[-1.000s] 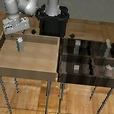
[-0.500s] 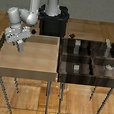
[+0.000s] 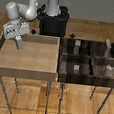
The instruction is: Place the milk carton into the appropriate compartment.
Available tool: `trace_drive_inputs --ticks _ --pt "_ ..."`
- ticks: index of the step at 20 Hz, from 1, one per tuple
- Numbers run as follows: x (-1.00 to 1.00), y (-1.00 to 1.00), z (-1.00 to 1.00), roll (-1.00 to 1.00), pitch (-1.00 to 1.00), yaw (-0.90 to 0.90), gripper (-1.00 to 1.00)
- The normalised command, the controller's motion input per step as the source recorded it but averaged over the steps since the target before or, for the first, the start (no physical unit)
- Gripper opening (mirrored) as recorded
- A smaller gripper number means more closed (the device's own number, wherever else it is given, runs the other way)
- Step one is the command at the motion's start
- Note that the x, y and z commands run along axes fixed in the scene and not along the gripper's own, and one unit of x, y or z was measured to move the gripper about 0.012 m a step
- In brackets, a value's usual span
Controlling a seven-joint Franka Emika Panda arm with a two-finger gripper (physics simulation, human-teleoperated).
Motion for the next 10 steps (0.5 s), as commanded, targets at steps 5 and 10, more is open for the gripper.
trace_drive_inputs --ticks 5,10 --pt "0.00 0.00 1.00 0.00 0.00 0.00 -1.00" --pt "0.00 0.00 1.00 0.00 0.00 0.00 -1.00"
